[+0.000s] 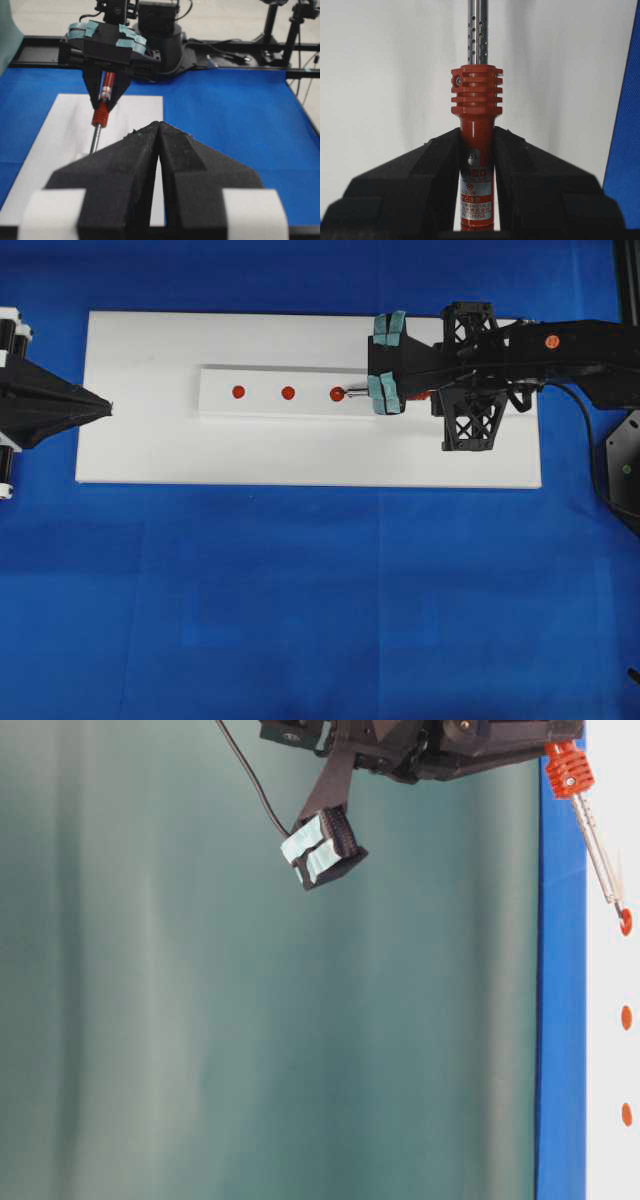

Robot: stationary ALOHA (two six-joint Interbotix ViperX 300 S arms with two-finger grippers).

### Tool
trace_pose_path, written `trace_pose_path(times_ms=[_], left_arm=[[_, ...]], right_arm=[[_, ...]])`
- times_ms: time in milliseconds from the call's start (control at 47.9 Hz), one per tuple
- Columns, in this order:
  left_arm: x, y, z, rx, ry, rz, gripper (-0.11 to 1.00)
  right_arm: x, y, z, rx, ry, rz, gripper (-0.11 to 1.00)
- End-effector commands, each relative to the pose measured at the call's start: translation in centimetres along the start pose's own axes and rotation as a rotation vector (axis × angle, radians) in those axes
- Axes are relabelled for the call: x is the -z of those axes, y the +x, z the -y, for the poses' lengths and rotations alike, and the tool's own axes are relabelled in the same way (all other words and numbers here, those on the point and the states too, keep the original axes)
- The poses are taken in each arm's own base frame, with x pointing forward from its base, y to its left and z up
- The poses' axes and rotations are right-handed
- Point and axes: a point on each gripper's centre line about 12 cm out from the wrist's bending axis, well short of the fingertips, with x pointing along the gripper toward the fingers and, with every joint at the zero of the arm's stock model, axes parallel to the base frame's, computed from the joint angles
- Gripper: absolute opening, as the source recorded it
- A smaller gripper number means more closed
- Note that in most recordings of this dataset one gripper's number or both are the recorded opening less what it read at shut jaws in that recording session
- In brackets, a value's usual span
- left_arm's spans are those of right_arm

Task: Touch the tip of the soldering iron to the mark.
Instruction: 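Lift the iron off the right red dot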

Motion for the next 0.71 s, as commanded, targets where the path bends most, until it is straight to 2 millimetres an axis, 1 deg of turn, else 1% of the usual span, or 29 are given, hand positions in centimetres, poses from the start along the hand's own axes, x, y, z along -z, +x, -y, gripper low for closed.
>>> trace_pose_path(times_ms=[0,689], left_arm=[[-0.43,0.16,0.01,0.001,0.001,0.014,0.00],[-0.45,0.16,0.01,0.001,0.001,0.015,0.00]], right_arm=[[-0.34,-0.45,0.11,0.000,0.003,0.021,0.06],[-0.54,-0.66,0.17,0.001,0.005,0.026,0.06]])
